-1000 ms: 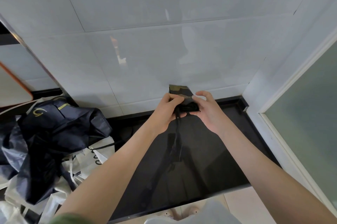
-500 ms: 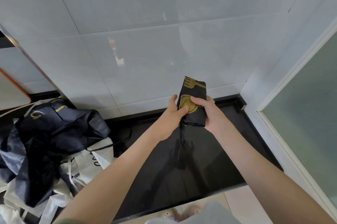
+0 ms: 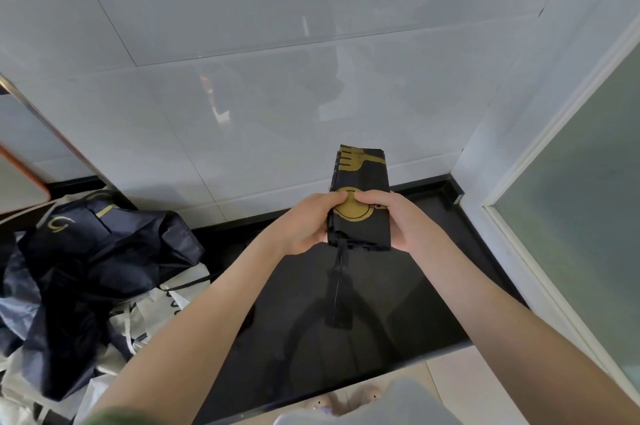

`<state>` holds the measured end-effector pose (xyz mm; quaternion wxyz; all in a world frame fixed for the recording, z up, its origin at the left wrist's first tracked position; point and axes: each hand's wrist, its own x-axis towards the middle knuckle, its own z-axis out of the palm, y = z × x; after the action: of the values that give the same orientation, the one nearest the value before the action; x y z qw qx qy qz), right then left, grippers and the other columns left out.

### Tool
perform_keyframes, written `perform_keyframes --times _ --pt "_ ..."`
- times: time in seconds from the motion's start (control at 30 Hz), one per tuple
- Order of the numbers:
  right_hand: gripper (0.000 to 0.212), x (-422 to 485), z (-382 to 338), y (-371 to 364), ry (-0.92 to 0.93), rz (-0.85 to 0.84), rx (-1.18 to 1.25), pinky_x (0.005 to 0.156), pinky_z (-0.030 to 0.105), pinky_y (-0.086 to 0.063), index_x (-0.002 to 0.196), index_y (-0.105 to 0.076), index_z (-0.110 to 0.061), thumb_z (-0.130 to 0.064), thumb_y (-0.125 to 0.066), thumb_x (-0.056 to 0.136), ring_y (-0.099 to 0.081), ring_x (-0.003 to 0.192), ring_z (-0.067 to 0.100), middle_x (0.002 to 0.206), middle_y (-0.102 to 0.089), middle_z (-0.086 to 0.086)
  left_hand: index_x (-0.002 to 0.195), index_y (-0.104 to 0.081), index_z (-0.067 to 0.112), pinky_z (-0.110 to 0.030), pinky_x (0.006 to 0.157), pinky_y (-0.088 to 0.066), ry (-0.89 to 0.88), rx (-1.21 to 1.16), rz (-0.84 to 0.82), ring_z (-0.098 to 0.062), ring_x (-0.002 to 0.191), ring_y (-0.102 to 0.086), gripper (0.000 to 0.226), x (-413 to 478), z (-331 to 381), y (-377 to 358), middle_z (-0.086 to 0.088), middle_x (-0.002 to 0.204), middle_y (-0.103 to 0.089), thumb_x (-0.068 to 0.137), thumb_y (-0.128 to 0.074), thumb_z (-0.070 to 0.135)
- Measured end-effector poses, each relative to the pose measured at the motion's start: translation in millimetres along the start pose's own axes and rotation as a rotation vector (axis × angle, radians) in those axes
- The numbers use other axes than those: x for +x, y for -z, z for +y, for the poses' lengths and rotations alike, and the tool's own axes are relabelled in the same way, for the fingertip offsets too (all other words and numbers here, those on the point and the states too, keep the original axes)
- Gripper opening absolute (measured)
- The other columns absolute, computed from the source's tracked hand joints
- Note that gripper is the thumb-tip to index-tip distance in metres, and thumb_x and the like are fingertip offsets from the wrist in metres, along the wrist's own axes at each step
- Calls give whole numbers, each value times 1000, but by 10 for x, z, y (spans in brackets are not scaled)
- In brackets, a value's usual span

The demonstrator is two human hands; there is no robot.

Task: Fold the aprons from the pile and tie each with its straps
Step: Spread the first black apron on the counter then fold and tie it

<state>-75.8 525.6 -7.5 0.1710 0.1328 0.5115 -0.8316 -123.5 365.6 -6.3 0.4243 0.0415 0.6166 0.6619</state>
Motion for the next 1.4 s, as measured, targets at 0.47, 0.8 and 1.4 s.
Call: perform_keyframes --times 0.47,0.8,1.4 --pt "42 11 113 18 7 -199 -230 64 26 -41 115 -58 -5 -39 -40 97 -40 51 12 89 -69 9 120 -57 8 -37 84 -56 -304 -307 350 -22 103 -68 34 203 -36 -70 -9 111 -71 105 -36 29" --pt "30 -82 -41 25 128 142 -877 43 9 -30 84 -71 -12 -25 -49 100 -33 37 2 53 -43 -4 118 -57 10 -38 85 -57 -321 -300 379 -22 101 -68 29 157 -113 -95 -8 112 -70 105 -36 27" --pt "35 -176 -193 283 -19 -215 -545 101 37 -48 127 -52 -13 -3 -53 93 -65 108 19 121 -64 14 113 -62 7 -31 76 -59 -231 -182 33 -19 92 -71 26 -53 -37 59 -6 103 -73 103 -39 17"
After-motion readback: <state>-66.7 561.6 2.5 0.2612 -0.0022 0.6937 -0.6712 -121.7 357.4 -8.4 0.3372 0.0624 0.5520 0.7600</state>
